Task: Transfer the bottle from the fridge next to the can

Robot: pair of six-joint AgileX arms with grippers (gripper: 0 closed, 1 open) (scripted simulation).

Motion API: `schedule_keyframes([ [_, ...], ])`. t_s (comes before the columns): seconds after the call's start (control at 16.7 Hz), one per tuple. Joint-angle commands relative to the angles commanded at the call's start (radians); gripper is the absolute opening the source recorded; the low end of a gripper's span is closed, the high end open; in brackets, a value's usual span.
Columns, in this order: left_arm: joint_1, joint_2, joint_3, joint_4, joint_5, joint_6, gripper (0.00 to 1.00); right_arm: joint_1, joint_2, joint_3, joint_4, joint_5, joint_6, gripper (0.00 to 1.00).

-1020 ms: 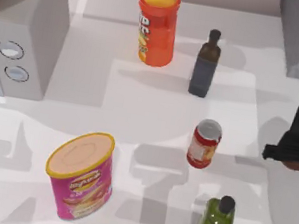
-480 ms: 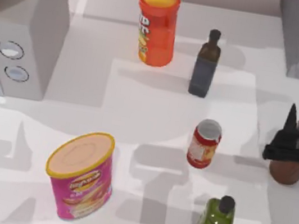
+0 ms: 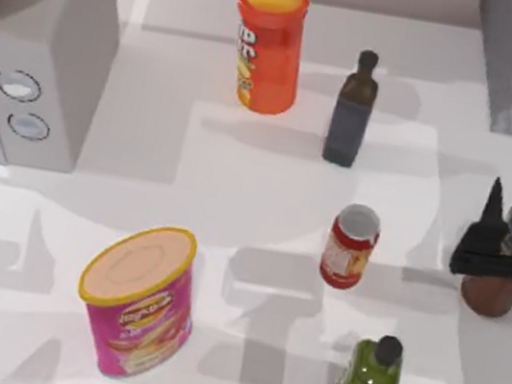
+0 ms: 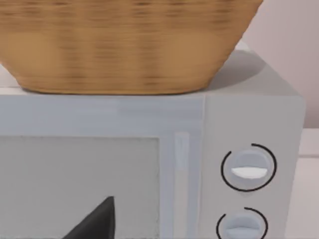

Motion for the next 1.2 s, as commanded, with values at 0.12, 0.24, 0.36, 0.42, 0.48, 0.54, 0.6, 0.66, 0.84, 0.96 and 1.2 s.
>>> schedule_keyframes([
  [0.12, 0.000, 0.000, 0.000, 0.000, 0.000, 0.000, 1.00, 0.024, -0.020, -0.032, 0.012, 0.024, 0.000, 1.00],
  [0.24, 0.000, 0.000, 0.000, 0.000, 0.000, 0.000, 1.00, 0.057, -0.045, -0.075, 0.027, 0.056, 0.001, 1.00],
  [0.36, 0.000, 0.000, 0.000, 0.000, 0.000, 0.000, 1.00, 0.075, -0.060, -0.099, 0.036, 0.074, 0.000, 1.00],
  [0.42, 0.000, 0.000, 0.000, 0.000, 0.000, 0.000, 1.00, 0.075, -0.061, -0.099, 0.036, 0.074, 0.000, 1.00],
  [0.48, 0.000, 0.000, 0.000, 0.000, 0.000, 0.000, 1.00, 0.075, -0.061, -0.099, 0.036, 0.074, 0.000, 1.00],
  [0.54, 0.000, 0.000, 0.000, 0.000, 0.000, 0.000, 1.00, 0.071, -0.056, -0.096, 0.034, 0.072, 0.000, 1.00],
  [0.6, 0.000, 0.000, 0.000, 0.000, 0.000, 0.000, 1.00, 0.071, -0.056, -0.096, 0.034, 0.072, 0.000, 1.00],
  [0.66, 0.000, 0.000, 0.000, 0.000, 0.000, 0.000, 1.00, 0.066, -0.067, -0.096, 0.026, 0.065, 0.000, 1.00],
  [0.84, 0.000, 0.000, 0.000, 0.000, 0.000, 0.000, 1.00, 0.028, -0.161, -0.099, -0.057, 0.007, -0.001, 1.00],
  [0.96, 0.000, 0.000, 0.000, 0.000, 0.000, 0.000, 1.00, -0.012, -0.272, -0.112, -0.165, -0.055, 0.001, 1.00],
  [1.2, 0.000, 0.000, 0.000, 0.000, 0.000, 0.000, 1.00, -0.110, -0.582, -0.153, -0.475, -0.199, 0.008, 1.00],
])
